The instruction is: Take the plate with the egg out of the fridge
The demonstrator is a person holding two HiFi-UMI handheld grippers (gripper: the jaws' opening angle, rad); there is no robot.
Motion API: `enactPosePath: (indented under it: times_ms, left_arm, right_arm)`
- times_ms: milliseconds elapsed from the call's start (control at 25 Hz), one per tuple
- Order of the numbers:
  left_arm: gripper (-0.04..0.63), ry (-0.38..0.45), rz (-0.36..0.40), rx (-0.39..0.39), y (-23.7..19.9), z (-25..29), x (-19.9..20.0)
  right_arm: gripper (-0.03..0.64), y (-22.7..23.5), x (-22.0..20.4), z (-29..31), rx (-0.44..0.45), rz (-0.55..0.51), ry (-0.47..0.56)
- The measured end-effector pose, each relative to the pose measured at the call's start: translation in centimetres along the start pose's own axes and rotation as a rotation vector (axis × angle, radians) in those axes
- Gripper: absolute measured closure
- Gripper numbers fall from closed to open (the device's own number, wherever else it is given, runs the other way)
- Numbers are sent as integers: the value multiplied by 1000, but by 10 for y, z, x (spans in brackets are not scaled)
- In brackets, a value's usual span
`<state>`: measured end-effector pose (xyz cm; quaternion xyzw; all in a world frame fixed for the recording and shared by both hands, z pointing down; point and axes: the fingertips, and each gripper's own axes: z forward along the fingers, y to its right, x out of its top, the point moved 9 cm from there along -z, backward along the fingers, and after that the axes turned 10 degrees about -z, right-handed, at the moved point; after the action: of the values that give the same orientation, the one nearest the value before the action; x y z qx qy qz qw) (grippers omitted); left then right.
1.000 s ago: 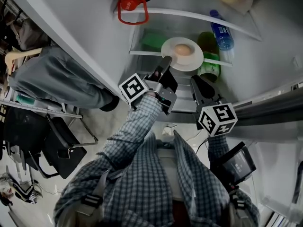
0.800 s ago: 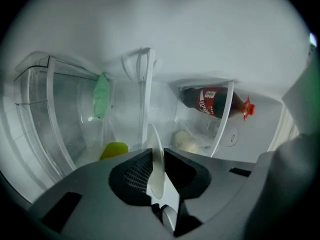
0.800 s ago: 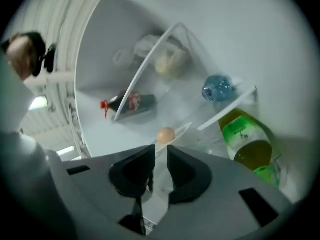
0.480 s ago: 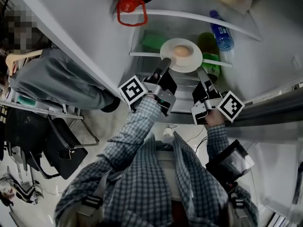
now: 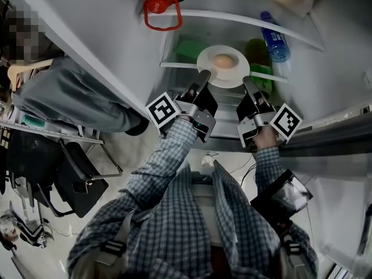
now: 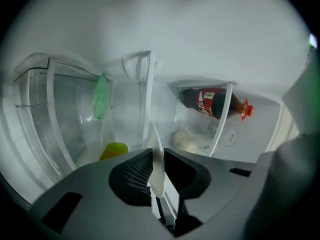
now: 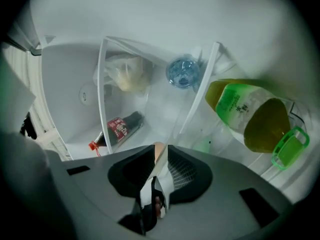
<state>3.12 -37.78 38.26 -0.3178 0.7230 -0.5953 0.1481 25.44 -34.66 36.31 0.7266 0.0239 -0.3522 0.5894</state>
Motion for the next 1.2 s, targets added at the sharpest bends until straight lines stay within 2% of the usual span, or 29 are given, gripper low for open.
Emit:
enactPosePath:
  times_ms: [120, 440, 1200]
  left_arm:
    - [518, -1, 0, -5, 0, 0, 0]
    - [534, -4, -2, -9, -2, -6, -1]
    - [534, -45, 1, -28, 16, -50, -14]
  right_arm:
    - [552, 1, -1, 4, 24, 11, 0]
    - [566, -2, -6, 2, 22, 72, 29]
    - [568, -35, -35, -31, 16, 30, 35]
